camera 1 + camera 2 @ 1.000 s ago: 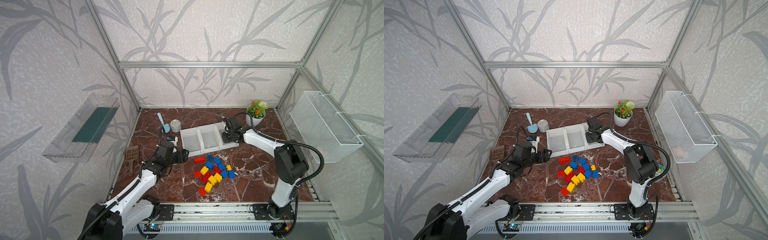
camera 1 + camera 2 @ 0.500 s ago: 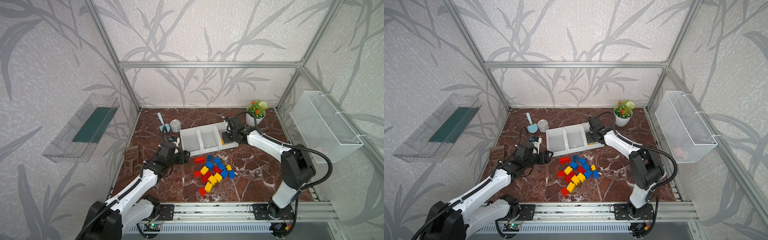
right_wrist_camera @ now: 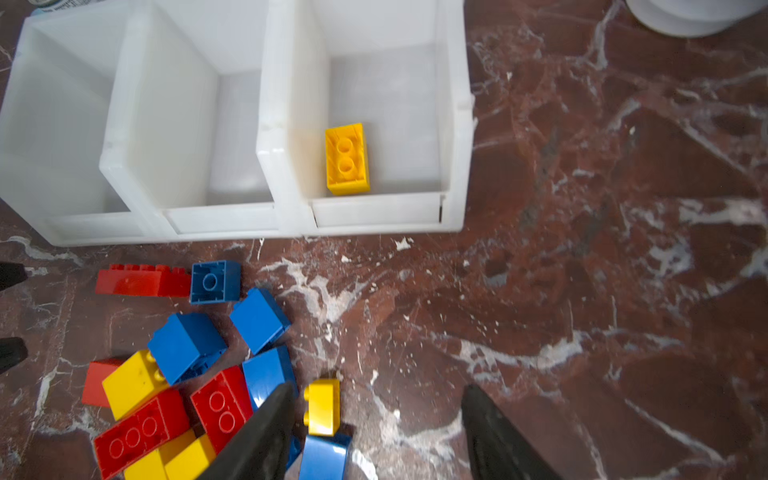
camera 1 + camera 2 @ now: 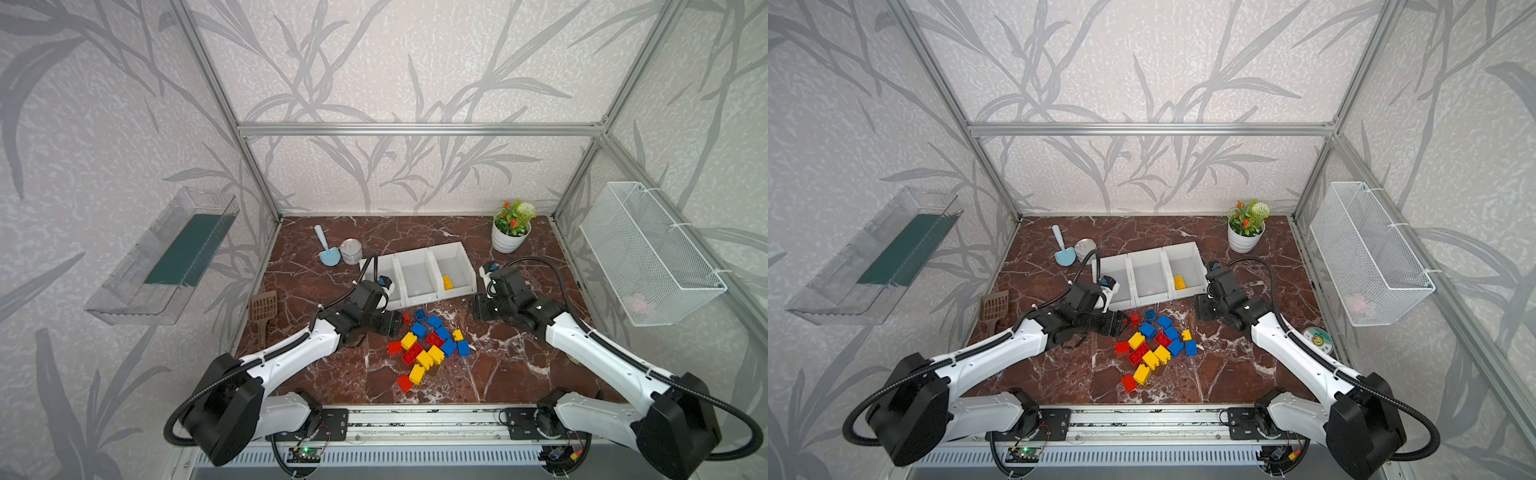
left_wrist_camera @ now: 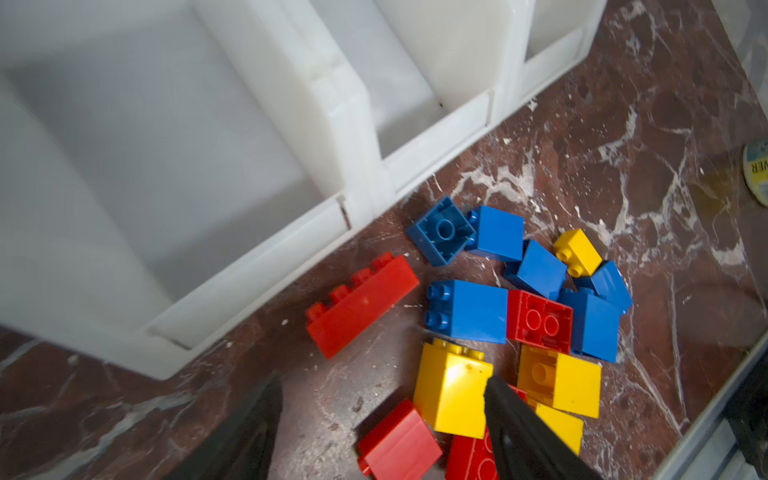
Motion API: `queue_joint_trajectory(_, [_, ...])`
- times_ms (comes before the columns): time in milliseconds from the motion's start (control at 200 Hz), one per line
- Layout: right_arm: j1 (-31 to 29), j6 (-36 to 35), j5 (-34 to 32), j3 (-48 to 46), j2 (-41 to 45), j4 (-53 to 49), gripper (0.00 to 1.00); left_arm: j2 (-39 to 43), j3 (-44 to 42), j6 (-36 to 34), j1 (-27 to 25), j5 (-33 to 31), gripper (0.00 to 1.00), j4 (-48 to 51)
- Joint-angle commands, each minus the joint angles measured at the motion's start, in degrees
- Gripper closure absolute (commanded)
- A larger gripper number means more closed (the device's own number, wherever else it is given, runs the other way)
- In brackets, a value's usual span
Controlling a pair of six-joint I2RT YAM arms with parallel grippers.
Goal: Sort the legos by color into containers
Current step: 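Grasp a blue brick with the left gripper while the right gripper withdraws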
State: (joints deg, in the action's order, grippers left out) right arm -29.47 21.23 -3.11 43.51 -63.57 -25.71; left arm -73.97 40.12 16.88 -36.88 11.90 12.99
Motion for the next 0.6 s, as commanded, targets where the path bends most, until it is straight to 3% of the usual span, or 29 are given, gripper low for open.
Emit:
queue_joint_trajectory(0, [-0.48,4.99,-1.62,-3.24,5.80,-3.11,0.35,-3.66,4.17,-4.45,-2.97,1.74,0.23,3.87])
queue_joint_trajectory(285, [-1.22,9.65,-3.96,-7.47,13.92,-8.77,0.35,-12.30,9.44,-5.08,-7.11,2.62,0.25,4.64])
queue_joint_trajectory(595, [-2.61,11.13,-4.65,-8.20,15.50,-8.86,0.35,-19.92,15.51,-4.71,-9.12,-2.41,0.31,8.21])
